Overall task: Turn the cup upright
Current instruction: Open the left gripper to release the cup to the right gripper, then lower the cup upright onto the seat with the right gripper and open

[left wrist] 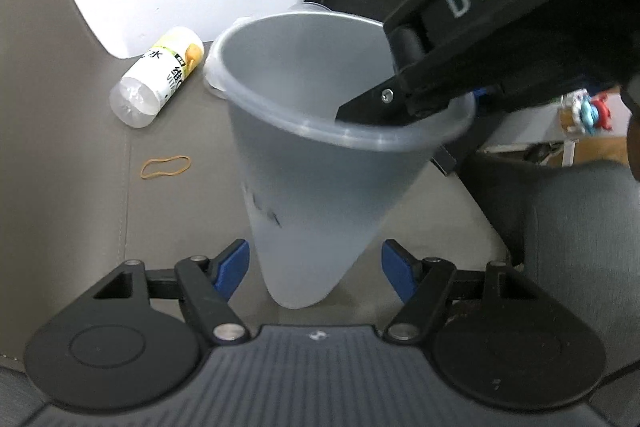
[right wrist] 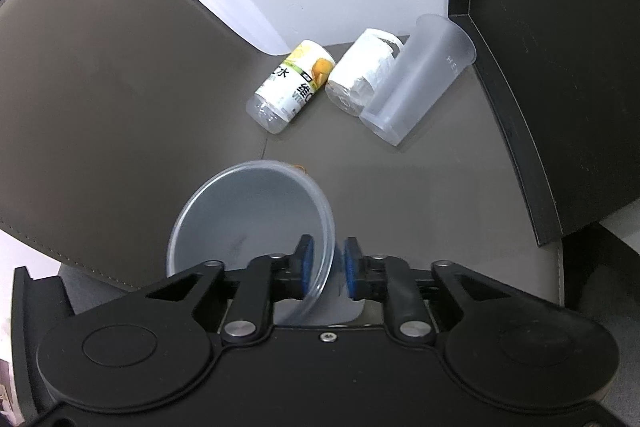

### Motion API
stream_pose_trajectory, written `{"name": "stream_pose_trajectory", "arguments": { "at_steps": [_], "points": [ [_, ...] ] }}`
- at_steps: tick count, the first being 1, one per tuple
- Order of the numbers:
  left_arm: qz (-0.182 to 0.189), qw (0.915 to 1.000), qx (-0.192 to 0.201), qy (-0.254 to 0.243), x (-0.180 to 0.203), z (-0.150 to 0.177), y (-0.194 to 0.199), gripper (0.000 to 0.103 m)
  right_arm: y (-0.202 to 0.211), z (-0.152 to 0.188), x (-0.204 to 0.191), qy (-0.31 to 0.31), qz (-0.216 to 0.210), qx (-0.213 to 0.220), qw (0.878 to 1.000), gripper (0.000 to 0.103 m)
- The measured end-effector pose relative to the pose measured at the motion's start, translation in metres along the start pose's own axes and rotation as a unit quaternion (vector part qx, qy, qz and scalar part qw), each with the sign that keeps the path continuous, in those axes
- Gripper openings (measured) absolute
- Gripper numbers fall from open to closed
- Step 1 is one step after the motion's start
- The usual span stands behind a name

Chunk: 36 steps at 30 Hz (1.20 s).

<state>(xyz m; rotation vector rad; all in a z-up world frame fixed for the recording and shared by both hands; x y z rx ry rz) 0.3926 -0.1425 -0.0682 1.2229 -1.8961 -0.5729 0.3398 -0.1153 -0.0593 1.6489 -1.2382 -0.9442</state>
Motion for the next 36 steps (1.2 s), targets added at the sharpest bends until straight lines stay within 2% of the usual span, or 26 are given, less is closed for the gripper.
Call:
{"name": "stream_pose_trajectory", "arguments": {
  "at_steps": [1, 10, 19, 29, 36],
  "points": [
    [0.001, 1.0000, 0.002, 0.003, -0.001, 0.000, 0.001, 0.071, 0.000, -0.002, -0.001, 0.000, 0.002, 0.002, 1.000, 0.027],
    [0.005, 1.0000, 0.004, 0.008, -0.006, 0.008, 0.009, 0.071, 0.004, -0.005, -0.004, 0.001, -0.001, 0.011, 1.000, 0.027],
    [0.008, 0.9999, 0.008, -0.001, -0.013, -0.002, 0.033, 0.072, 0.014, -0.007, 0.002, -0.009, -0.006, 0.024, 1.000, 0.028],
    [-0.003, 0.9998, 0.020, -0.005, -0.017, 0.001, 0.083, 0.072, 0.022, -0.005, 0.009, -0.021, -0.009, 0.036, 0.999, 0.034],
    [-0.036, 0.9982, 0.048, 0.006, -0.037, 0.002, 0.120, 0.073, 0.025, -0.004, 0.012, -0.035, -0.016, 0.047, 0.998, 0.039]
  ]
}}
Point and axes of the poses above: each gripper's, at about its wrist camera, not at the fingertips, and y roughly against the way its jaws point, x to its right, z to its underside, the point moved 9 cm from there along -y, roughly the way its jaws point, and after that the axes turned 12 degrees about z, right-handed, at the moved point
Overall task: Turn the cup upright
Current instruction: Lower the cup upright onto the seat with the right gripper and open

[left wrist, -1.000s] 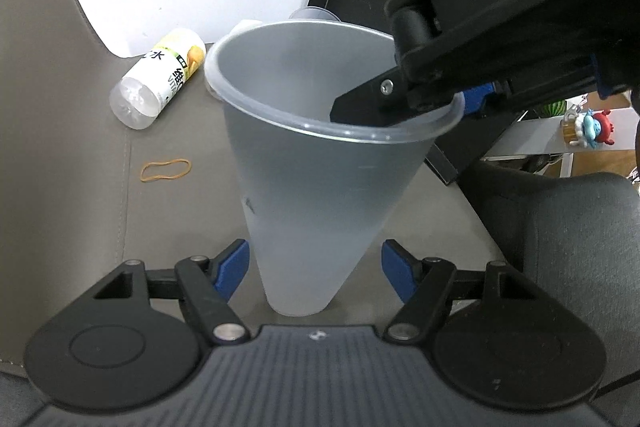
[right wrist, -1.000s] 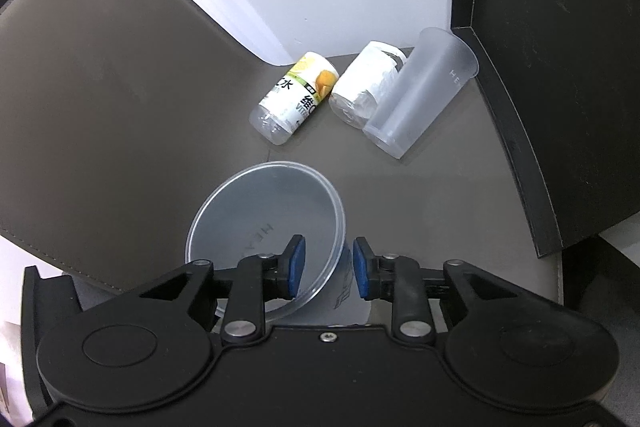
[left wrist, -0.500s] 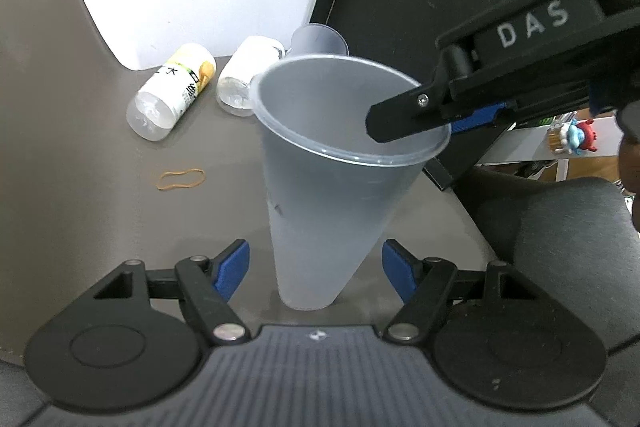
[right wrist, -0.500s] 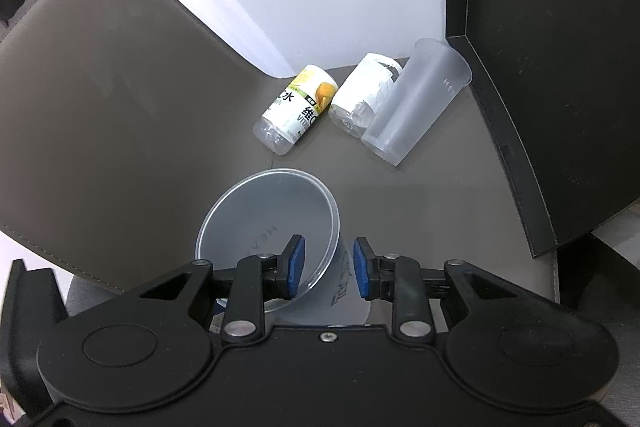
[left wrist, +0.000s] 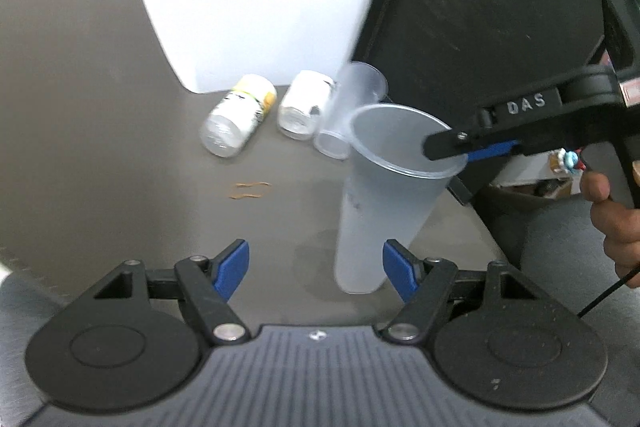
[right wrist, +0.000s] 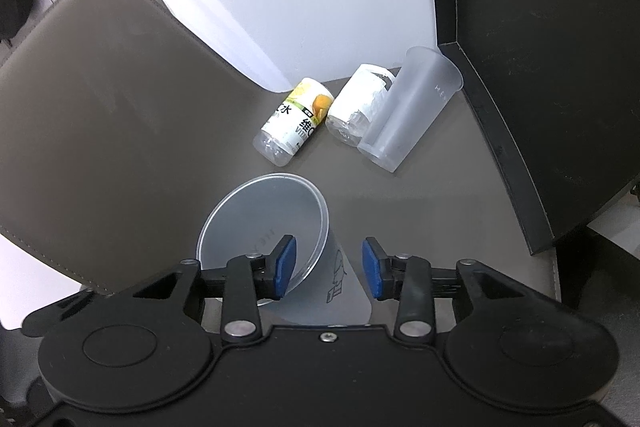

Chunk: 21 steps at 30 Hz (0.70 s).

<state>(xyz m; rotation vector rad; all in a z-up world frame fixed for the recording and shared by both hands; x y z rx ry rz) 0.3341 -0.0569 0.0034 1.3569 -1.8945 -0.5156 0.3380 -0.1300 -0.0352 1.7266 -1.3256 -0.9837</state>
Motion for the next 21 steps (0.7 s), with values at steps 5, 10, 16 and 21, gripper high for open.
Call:
{"name": "stream_pose_trajectory", "arguments": {
  "at_steps": [5, 10, 16, 21],
  "points": [
    [-0.026, 0.9995, 0.017, 0.011, -0.020, 0.003, 0.014, 0.075, 0.006, -0.002, 0.002, -0.002, 0.002, 0.022, 1.000, 0.049],
    [-0.055, 0.9974, 0.022, 0.040, -0.044, 0.008, 0.020, 0.075, 0.015, -0.002, 0.003, 0.001, 0.002, 0.038, 0.999, 0.055],
    [-0.081, 0.9950, 0.035, 0.047, -0.059, 0.007, 0.026, 0.076, 0.025, 0.001, 0.007, -0.007, 0.001, 0.057, 0.998, 0.061],
    [-0.091, 0.9945, 0.030, 0.043, -0.064, 0.015, 0.022, 0.078, 0.043, 0.001, 0.013, -0.017, -0.003, 0.102, 0.995, 0.071]
  ]
}}
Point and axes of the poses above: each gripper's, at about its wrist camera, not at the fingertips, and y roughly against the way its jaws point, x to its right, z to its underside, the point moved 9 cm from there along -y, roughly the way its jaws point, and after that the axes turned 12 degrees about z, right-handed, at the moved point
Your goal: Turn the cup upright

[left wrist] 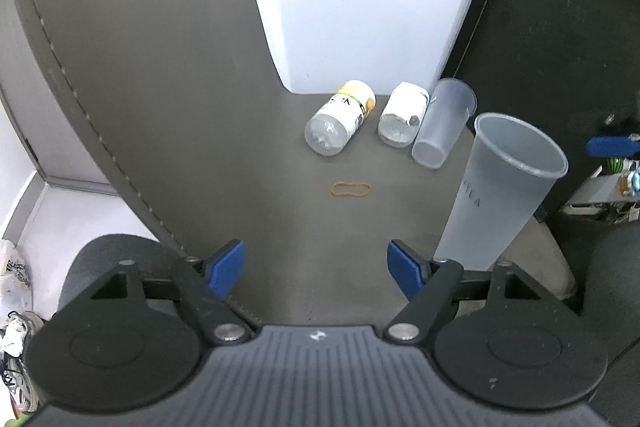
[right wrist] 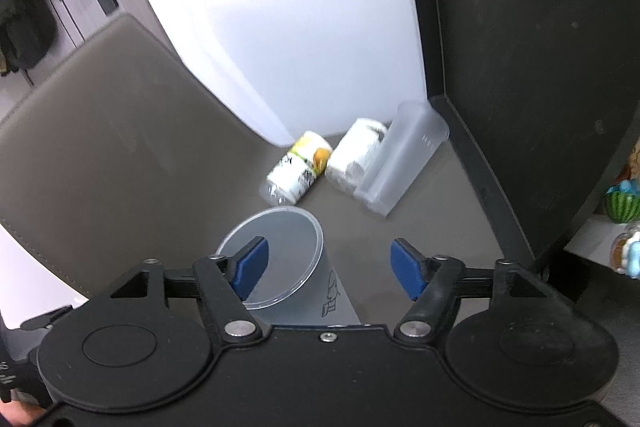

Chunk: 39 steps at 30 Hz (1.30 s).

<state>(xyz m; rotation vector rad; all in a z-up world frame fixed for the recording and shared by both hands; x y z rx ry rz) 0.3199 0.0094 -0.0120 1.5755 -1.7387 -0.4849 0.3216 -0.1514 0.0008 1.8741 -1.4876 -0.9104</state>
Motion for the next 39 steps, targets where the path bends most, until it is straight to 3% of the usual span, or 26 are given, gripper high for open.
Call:
{"name": "stream_pose_trajectory", "arguments": {
  "at_steps": [6, 15, 39],
  "points": [
    [0.000, 1.0000, 0.004, 0.002, 0.002, 0.002, 0.001, 0.080, 0.021, -0.001, 0.013, -0.002, 0.013, 0.054, 0.998, 0.089],
    [0.006, 0.9998, 0.016, -0.006, 0.012, 0.002, 0.009, 0.085, 0.043, 0.009, 0.030, -0.010, 0.029, 0.109, 0.994, 0.102],
    [0.009, 0.9986, 0.034, -0.038, 0.038, 0.015, 0.023, 0.089, 0.037, 0.074, 0.045, -0.007, 0.063, 0.091, 0.994, 0.103]
  ]
}}
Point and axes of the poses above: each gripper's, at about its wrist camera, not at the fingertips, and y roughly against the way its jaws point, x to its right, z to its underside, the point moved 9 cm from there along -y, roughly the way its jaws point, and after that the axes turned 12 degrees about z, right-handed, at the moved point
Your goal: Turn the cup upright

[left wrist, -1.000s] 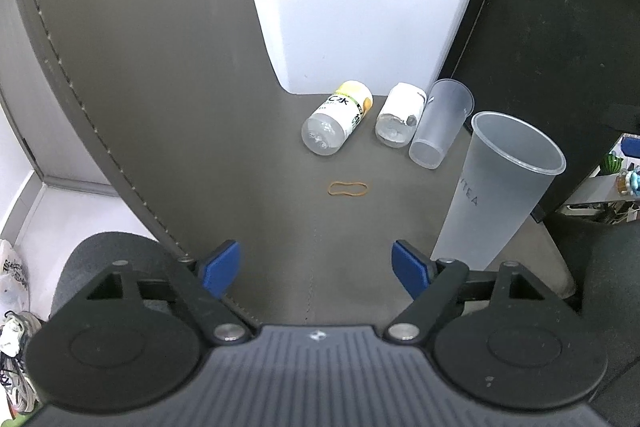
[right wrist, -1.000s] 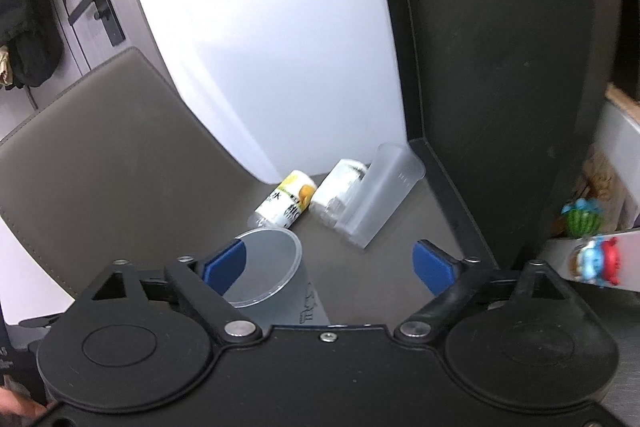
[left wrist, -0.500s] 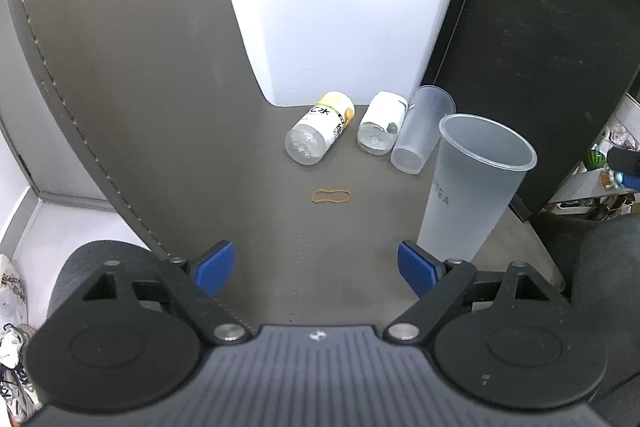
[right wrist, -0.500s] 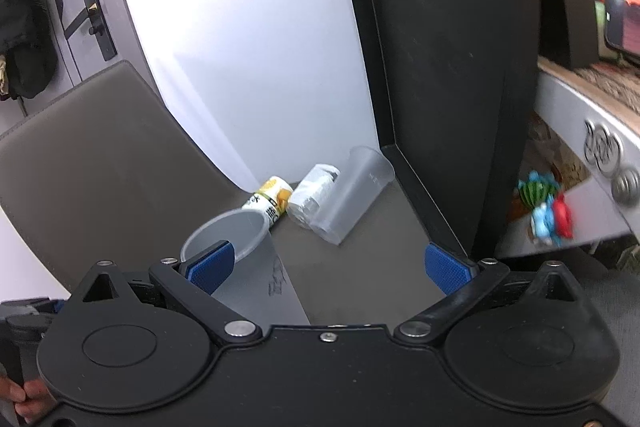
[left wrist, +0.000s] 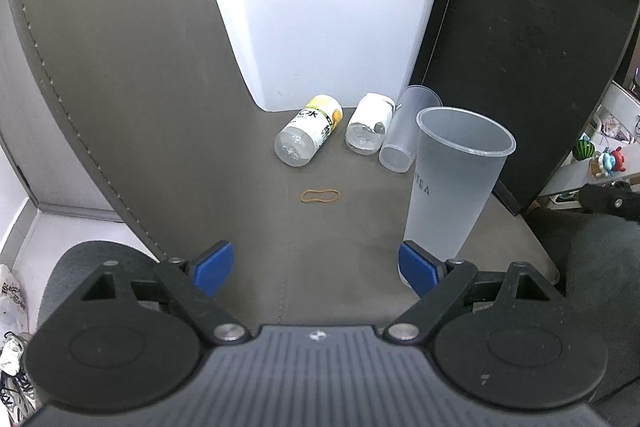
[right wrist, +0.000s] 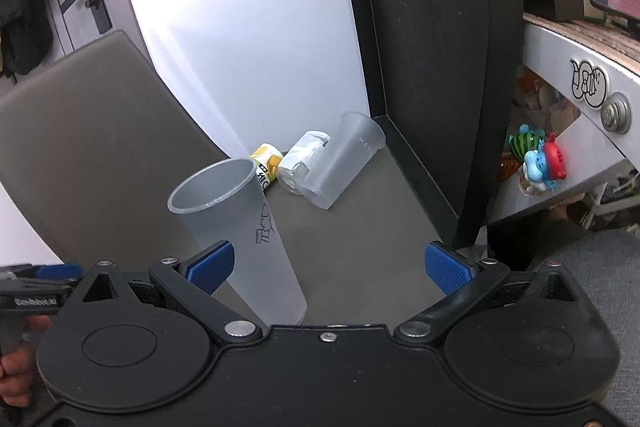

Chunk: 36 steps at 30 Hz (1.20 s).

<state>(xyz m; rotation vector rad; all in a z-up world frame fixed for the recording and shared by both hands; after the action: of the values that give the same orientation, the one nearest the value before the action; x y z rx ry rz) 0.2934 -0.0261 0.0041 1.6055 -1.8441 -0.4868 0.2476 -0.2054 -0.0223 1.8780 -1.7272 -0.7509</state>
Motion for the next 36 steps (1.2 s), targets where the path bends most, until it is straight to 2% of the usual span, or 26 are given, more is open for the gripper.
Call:
{"name": "stream_pose_trajectory", "arguments": {
  "at_steps": [6, 12, 36],
  "points": [
    [-0.005, 1.0000, 0.001, 0.005, -0.002, 0.004, 0.001, 0.089, -0.012, 0.018, -0.008, 0.031, 0.021, -0.022, 0.999, 0.103],
    [-0.010, 0.9999, 0.004, 0.002, 0.001, 0.005, 0.004, 0.089, -0.007, 0.022, -0.015, 0.052, 0.019, -0.014, 0.998, 0.103],
    [-0.009, 0.9999, 0.007, 0.007, 0.001, 0.010, 0.007, 0.089, -0.004, 0.027, -0.015, 0.050, 0.019, -0.028, 0.998, 0.103]
  ]
}}
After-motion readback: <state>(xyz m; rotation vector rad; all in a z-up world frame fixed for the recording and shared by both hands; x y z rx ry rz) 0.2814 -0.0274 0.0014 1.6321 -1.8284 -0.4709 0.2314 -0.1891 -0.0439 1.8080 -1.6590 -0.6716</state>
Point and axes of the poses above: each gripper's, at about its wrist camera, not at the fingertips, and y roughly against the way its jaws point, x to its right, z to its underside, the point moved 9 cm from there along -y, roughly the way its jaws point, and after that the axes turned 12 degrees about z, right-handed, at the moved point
